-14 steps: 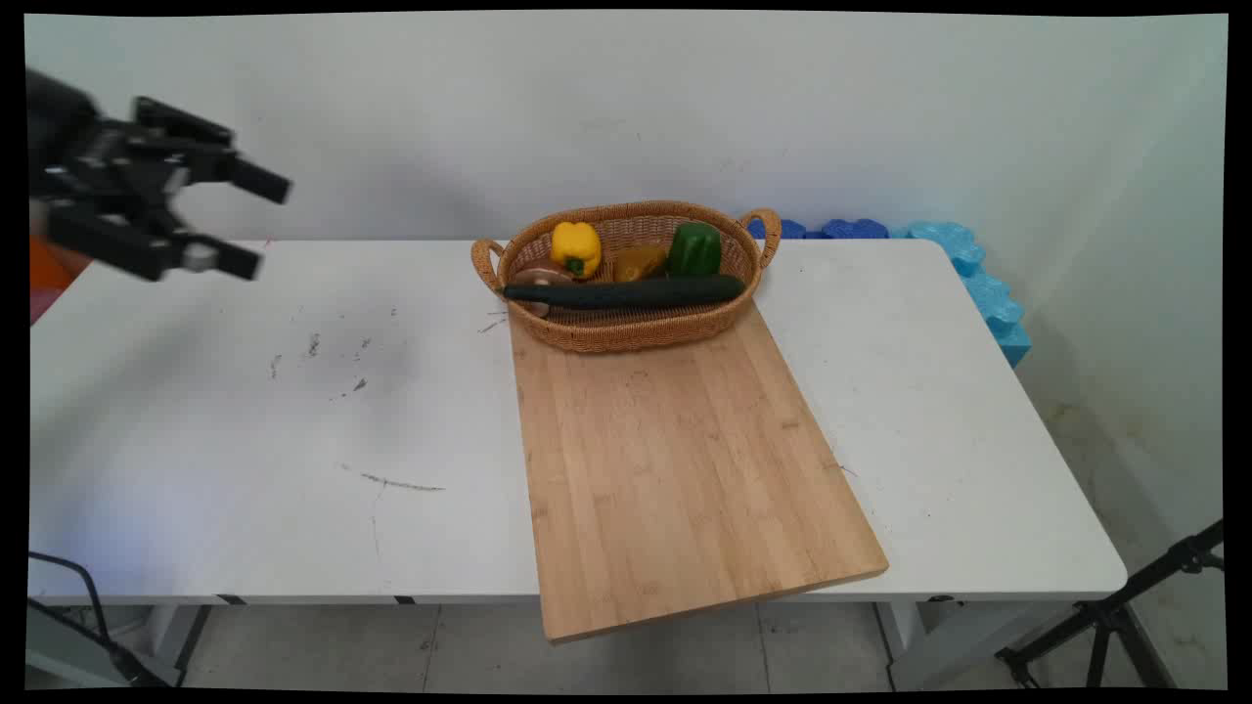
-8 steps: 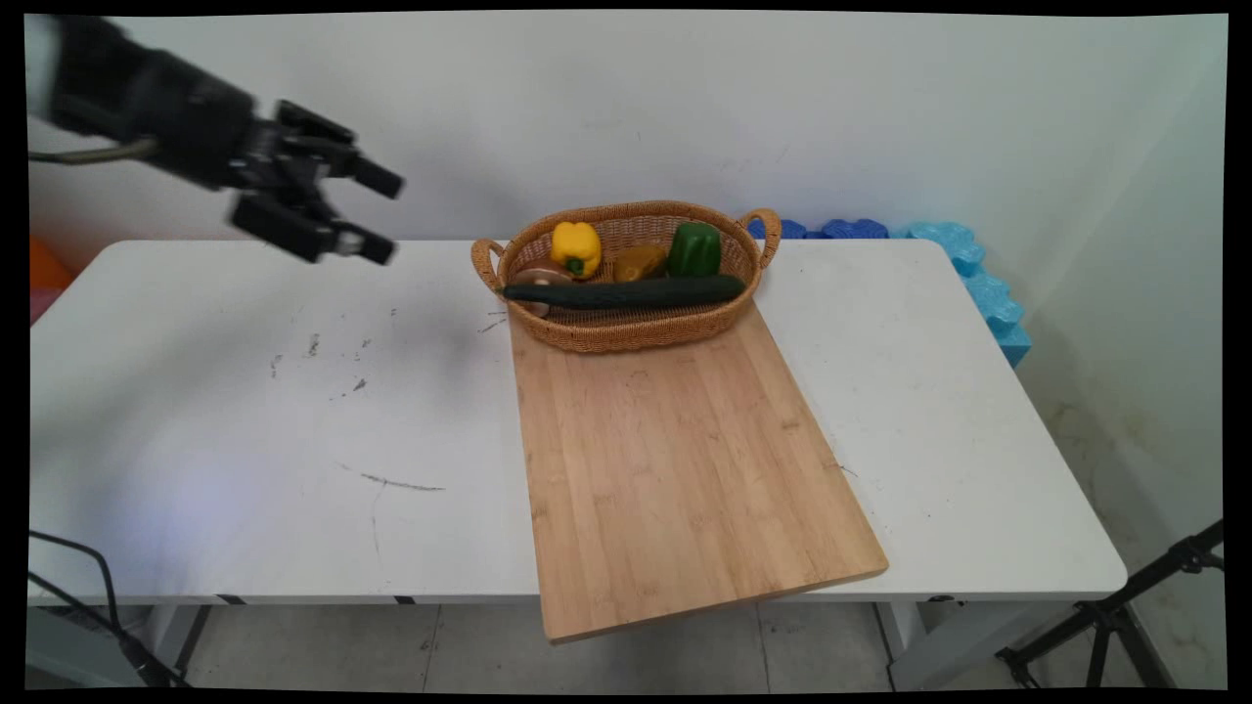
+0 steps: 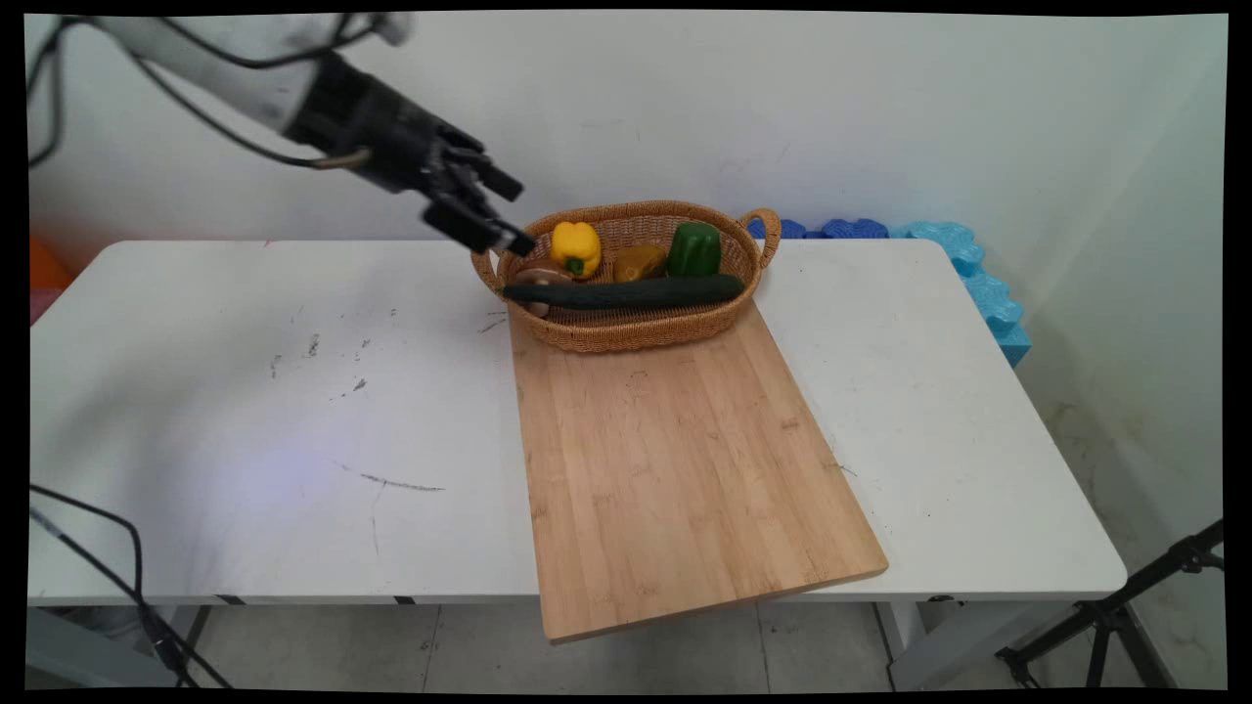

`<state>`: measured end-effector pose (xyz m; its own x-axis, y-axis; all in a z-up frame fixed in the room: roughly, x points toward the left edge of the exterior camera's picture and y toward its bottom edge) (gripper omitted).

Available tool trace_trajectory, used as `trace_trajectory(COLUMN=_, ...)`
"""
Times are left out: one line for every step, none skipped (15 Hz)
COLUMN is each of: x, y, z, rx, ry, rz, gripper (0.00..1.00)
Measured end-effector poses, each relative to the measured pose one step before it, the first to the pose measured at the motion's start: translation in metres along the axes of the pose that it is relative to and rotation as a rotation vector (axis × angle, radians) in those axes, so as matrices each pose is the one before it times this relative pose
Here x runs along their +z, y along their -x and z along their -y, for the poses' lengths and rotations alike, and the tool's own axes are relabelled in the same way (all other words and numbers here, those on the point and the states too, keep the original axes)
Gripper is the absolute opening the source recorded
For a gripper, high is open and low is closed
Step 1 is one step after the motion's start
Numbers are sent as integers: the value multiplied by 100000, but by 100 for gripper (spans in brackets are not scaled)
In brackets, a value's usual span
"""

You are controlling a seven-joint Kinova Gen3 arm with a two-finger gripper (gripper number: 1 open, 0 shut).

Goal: Pick up the cucumber from the cutting board

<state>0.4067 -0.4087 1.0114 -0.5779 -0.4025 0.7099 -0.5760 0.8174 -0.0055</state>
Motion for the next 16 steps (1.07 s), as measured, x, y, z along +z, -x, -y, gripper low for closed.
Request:
trace_trajectory(x=1200, y=-485, z=424, rx=-638, ry=-1048, rz=955, gripper=100)
trace_trajectory(x=1188, y=-435, z=429, rx=-576, ry=-1002, rz=1082, gripper=100)
trace_trajectory(x=1565, y=-529, z=576, rx=-591, ry=-1155, rz=1497, gripper=100)
trace_trajectory(x=1113, y=-320, z=450, rx=-508, ry=-848, rz=1137, gripper=100)
trace_trajectory(x=763, y=-224, z=299, rx=-216, ry=-529, rz=804, gripper=100)
trace_trajectory(x=1068, y=-300, z=440, rx=-294, ry=-748, rz=1175, gripper=100)
trace_trajectory(x=1241, y=-306, z=510, rx=-183, ry=-774, rz=1521, gripper=100)
trace_trajectory(x=1050, y=-248, z=416, rx=-147, ry=-591, rz=1306, gripper=100)
trace_trajectory(x=1142, y=-263, z=423, rx=-96, ry=-545, rz=1491, gripper=100)
trace_trajectory(x=1104, y=-236, z=383, rx=76, ry=-394, rz=1537, gripper=100)
trace_trajectory(x=904, y=-178, z=306, rx=29, ry=-283, rz=1332, gripper=100)
trace_trajectory(x=979, y=-172, z=341, rx=2, ry=-339, rz=1475, gripper=100)
trace_trajectory(x=778, y=-135, z=265, rx=-4, ry=-204, rz=1164, gripper=100)
trace_trajectory(x=507, y=-93, z=170, rx=3, ry=-96, rz=755, gripper=100)
trace_trajectory(x=822, y=-121, z=284, rx=-82, ry=-117, rz=1239, gripper=100)
trace_trajectory(x=652, y=-77, z=230, rx=-164, ry=-41, rz=991, gripper=100)
